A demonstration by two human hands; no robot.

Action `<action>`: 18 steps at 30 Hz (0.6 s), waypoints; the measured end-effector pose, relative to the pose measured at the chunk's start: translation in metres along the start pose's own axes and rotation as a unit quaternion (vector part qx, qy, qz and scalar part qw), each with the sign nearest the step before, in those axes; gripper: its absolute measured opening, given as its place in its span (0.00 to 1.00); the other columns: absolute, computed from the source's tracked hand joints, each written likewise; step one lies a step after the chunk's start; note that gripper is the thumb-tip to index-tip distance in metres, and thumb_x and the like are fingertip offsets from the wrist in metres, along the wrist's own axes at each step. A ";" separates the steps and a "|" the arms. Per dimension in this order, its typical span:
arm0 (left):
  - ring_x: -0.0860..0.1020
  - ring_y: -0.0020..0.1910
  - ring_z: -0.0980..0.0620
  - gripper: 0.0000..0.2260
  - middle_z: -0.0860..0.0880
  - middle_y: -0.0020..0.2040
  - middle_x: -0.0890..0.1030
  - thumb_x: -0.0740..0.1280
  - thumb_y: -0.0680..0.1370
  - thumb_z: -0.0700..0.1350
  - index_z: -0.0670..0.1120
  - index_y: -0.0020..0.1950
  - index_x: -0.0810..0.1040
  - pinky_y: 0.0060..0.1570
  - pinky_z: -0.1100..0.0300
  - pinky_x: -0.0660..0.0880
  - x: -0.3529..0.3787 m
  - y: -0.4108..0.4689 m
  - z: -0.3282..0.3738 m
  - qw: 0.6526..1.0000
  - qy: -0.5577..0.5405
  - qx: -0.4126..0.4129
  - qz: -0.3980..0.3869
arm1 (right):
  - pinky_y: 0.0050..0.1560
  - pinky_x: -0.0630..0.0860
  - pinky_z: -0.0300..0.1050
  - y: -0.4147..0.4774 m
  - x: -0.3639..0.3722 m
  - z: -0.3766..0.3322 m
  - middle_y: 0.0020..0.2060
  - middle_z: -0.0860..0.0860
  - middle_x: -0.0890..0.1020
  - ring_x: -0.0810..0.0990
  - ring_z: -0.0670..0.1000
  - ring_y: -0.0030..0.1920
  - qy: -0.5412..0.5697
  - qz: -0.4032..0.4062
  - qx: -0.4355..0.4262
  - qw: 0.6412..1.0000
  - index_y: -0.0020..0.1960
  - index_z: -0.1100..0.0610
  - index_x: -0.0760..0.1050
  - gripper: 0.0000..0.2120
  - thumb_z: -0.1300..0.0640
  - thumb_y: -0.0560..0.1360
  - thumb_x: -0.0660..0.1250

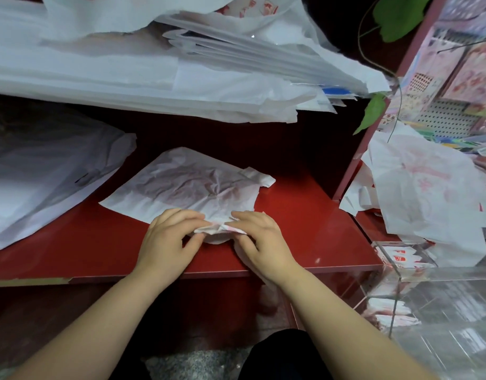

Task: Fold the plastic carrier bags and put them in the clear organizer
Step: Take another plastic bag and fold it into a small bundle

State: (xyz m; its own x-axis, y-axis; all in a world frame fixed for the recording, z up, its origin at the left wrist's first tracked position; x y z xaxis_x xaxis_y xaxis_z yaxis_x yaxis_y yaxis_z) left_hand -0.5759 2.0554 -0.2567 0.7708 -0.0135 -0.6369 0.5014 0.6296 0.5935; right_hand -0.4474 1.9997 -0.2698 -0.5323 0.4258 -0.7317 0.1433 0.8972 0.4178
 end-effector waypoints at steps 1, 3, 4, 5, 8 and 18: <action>0.71 0.50 0.57 0.18 0.52 0.47 0.81 0.57 0.71 0.51 0.46 0.46 0.84 0.49 0.57 0.66 -0.004 0.005 0.004 1.000 -0.009 -0.006 0.007 | 0.62 0.62 0.52 0.002 -0.010 -0.004 0.55 0.55 0.81 0.77 0.55 0.58 0.000 0.029 -0.007 1.000 0.53 0.58 0.81 0.20 0.51 0.72 0.55; 0.72 0.49 0.56 0.19 0.51 0.46 0.82 0.55 0.70 0.51 0.45 0.46 0.84 0.46 0.58 0.69 -0.014 0.016 0.016 0.999 -0.004 -0.009 0.031 | 0.59 0.66 0.46 0.004 -0.032 -0.013 0.52 0.56 0.82 0.75 0.49 0.55 0.004 0.086 -0.032 0.996 0.52 0.62 0.80 0.18 0.54 0.70 0.59; 0.72 0.48 0.55 0.18 0.50 0.45 0.83 0.56 0.71 0.50 0.45 0.45 0.84 0.42 0.60 0.69 -0.020 0.020 0.026 0.999 0.012 0.001 0.046 | 0.58 0.67 0.38 0.005 -0.045 -0.018 0.51 0.56 0.82 0.73 0.47 0.53 0.009 0.102 -0.042 0.994 0.53 0.63 0.79 0.18 0.55 0.70 0.60; 0.72 0.47 0.54 0.17 0.49 0.43 0.83 0.56 0.71 0.49 0.44 0.44 0.83 0.37 0.64 0.69 -0.024 0.024 0.039 0.998 0.029 0.020 0.058 | 0.56 0.66 0.31 0.004 -0.056 -0.020 0.49 0.54 0.82 0.73 0.46 0.52 0.021 0.108 -0.040 0.993 0.53 0.63 0.79 0.16 0.57 0.69 0.62; 0.75 0.32 0.53 0.14 0.48 0.34 0.82 0.58 0.71 0.46 0.43 0.42 0.83 0.30 0.75 0.58 -0.028 0.031 0.080 0.994 0.060 0.057 0.073 | 0.43 0.68 0.31 -0.005 -0.088 -0.009 0.38 0.41 0.78 0.74 0.40 0.41 0.064 0.113 0.008 0.991 0.48 0.59 0.80 0.13 0.59 0.69 0.61; 0.72 0.35 0.46 0.16 0.50 0.29 0.71 0.66 0.75 0.46 0.51 0.32 0.63 0.30 0.62 0.62 0.102 0.025 0.181 0.987 -0.046 0.029 -0.153 | 0.37 0.67 0.28 -0.108 -0.176 0.087 0.29 0.36 0.77 0.73 0.34 0.34 0.098 0.190 0.144 0.966 0.43 0.58 0.80 0.06 0.60 0.71 0.65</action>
State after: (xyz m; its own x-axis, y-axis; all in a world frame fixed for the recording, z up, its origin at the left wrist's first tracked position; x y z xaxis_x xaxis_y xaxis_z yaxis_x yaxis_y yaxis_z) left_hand -0.4139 1.9291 -0.2173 0.6103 -0.2686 -0.7452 0.7362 0.5397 0.4084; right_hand -0.2966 1.8383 -0.2331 -0.5396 0.7252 -0.4276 0.5703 0.6885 0.4481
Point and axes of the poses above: each hand's wrist, its own y-axis towards the middle knuckle, its own x-axis out of the palm, z = x × y, the point moved 9 cm from there along y, towards the middle knuckle
